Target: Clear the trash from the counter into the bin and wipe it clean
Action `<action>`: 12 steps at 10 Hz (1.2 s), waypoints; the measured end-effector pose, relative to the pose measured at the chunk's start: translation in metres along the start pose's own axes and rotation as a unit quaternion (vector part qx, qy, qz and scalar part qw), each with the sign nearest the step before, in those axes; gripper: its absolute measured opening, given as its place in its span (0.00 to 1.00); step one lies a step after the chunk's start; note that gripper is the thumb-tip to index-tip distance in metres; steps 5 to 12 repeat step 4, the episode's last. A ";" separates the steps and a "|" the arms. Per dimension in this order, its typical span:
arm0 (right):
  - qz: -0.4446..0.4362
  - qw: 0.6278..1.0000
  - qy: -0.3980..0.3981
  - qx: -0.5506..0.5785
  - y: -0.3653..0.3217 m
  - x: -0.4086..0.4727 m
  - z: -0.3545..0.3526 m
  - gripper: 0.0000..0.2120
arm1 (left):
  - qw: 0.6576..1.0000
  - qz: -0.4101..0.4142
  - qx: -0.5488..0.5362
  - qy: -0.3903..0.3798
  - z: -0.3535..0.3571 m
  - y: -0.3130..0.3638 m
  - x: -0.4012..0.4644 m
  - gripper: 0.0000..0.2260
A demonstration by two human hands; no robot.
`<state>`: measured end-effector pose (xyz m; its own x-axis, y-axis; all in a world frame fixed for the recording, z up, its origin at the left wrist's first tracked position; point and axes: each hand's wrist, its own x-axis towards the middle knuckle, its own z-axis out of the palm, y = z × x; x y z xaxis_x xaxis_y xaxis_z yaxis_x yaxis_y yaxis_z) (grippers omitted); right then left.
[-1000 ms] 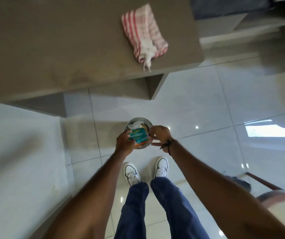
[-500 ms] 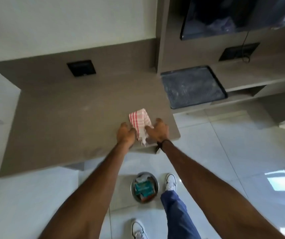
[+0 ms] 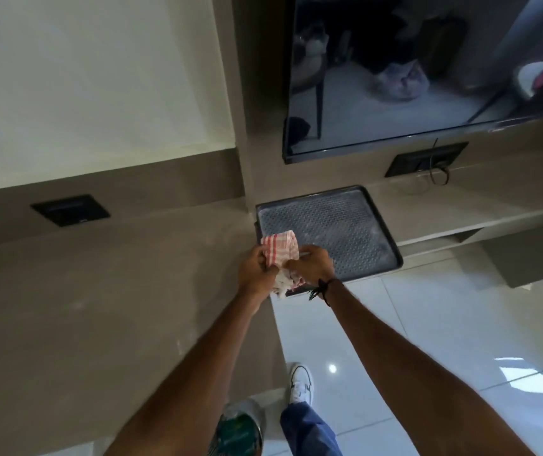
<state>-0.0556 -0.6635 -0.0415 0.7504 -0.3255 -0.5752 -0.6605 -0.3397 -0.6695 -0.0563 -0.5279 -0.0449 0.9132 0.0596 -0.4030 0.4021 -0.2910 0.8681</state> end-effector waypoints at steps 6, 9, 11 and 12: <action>-0.035 0.989 0.132 -0.058 0.007 0.025 0.001 0.22 | 0.995 0.022 0.097 -0.006 -0.008 0.003 0.044 0.13; -0.035 0.989 0.132 -0.058 0.007 0.025 0.001 0.22 | 0.995 0.022 0.097 -0.006 -0.008 0.003 0.044 0.13; -0.035 0.989 0.132 -0.058 0.007 0.025 0.001 0.22 | 0.995 0.022 0.097 -0.006 -0.008 0.003 0.044 0.13; -0.035 0.989 0.132 -0.058 0.007 0.025 0.001 0.22 | 0.995 0.022 0.097 -0.006 -0.008 0.003 0.044 0.13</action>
